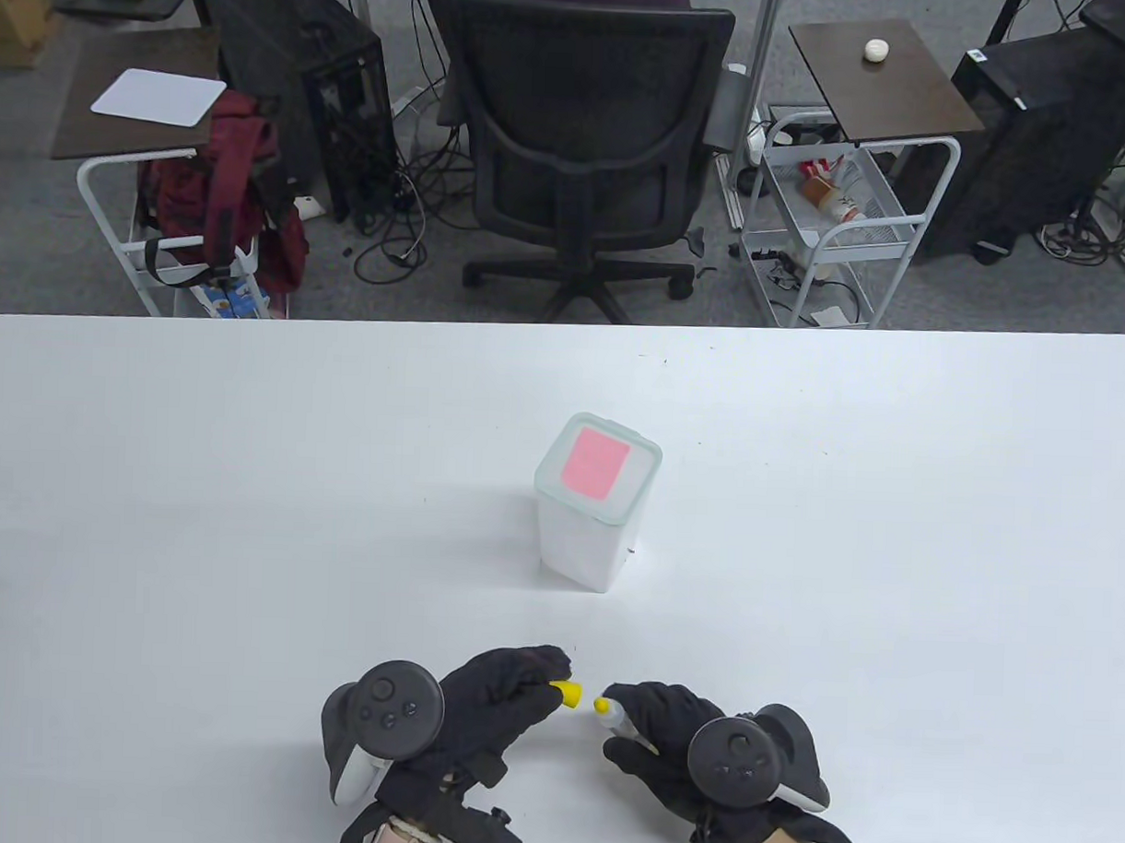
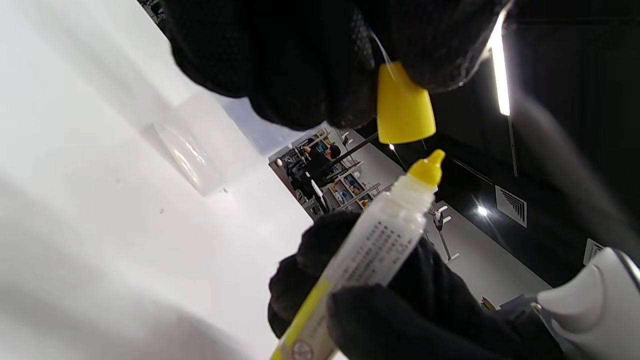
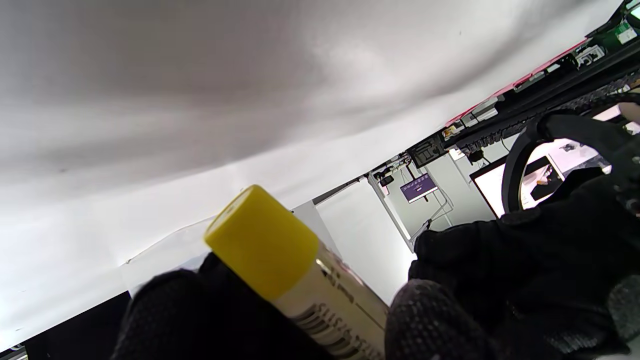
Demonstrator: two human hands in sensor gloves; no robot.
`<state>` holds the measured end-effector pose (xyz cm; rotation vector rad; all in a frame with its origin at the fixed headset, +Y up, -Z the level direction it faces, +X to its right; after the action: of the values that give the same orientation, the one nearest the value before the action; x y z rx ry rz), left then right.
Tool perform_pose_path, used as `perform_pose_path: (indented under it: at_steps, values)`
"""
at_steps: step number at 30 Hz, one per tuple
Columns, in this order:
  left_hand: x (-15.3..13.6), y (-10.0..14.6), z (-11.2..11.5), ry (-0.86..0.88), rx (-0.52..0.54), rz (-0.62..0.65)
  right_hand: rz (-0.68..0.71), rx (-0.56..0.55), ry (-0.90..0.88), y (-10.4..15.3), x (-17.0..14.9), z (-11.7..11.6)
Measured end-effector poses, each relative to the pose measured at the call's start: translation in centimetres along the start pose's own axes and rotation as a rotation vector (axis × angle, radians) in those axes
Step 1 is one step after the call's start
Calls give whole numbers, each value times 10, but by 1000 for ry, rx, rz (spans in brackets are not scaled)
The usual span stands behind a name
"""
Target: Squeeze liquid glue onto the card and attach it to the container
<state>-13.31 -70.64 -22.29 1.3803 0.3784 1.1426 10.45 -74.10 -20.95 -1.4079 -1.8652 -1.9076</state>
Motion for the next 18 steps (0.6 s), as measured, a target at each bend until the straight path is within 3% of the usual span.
perform_pose_path:
  at_steps: [10, 15, 18]
  values:
    - [3, -1, 9, -87, -46, 16, -5, 42, 17, -3, 2, -5]
    - [11, 0, 12, -235, 1, 34, 1, 41, 4, -3, 3, -4]
    - [14, 2, 13, -240, 18, 45, 14, 34, -26, -4, 5, -2]
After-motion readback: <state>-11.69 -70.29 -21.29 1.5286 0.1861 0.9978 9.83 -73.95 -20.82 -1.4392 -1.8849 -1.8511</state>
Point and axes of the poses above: the tracker on the back of each hand, its own x axis roughly to the thumb side, its own y axis roughly from the fingertips to the wrist, z = x × y, the point moved 2 cm from there along -y, roughly from the wrist to the fingertips, and after that the axes turned 9 degrees about z, right-handed, at the moved point
